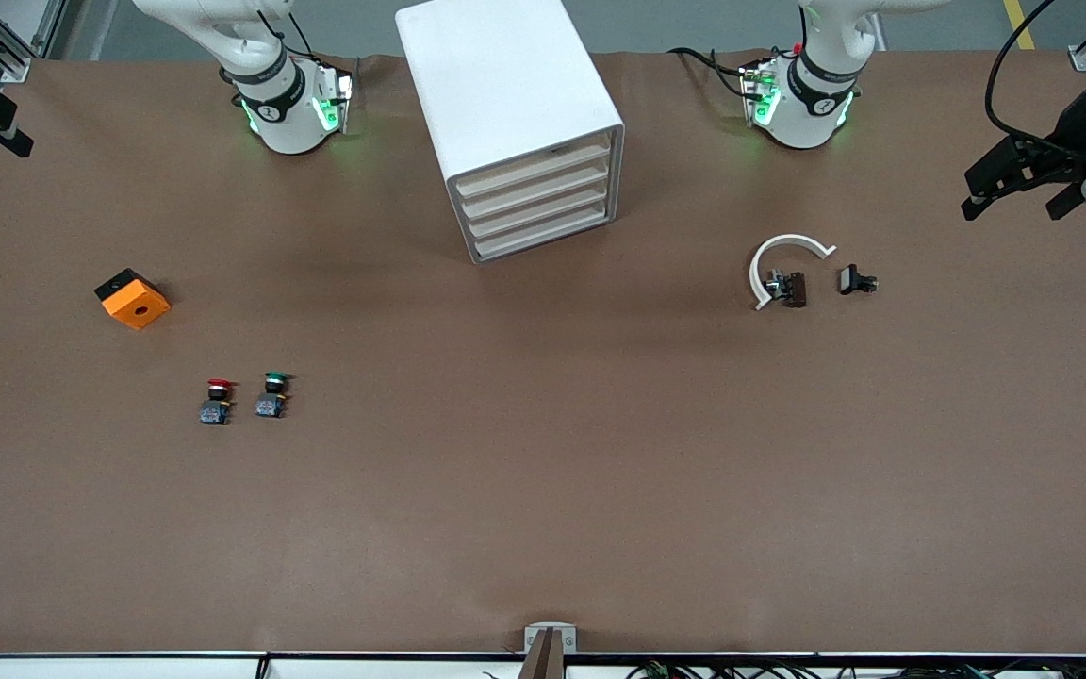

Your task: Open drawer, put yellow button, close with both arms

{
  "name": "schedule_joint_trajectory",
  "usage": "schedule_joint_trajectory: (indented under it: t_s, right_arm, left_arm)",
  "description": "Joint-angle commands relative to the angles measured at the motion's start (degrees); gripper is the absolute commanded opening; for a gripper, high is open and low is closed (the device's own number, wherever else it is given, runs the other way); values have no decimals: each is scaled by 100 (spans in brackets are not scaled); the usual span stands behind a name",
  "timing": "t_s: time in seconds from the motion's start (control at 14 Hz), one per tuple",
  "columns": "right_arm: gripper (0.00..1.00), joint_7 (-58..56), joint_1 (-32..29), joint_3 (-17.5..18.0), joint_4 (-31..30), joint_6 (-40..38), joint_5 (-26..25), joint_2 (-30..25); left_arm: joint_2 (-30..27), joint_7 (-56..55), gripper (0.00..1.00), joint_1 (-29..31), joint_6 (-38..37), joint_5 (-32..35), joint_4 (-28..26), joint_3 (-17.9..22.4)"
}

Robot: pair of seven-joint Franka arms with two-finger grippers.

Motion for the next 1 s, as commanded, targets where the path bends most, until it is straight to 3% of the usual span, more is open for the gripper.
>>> schedule_joint_trajectory:
  t_s: [0.0,0.93]
  right_arm:
    - [100,-88,-39,20,-161,71,5,-146]
    - [100,-88,-65,3,-179,27,-4,-146]
  left_arm:
    - [167,-163,100,1,-147,-12,233,-16]
    - [220,207,100,27,-252,-21,233,19]
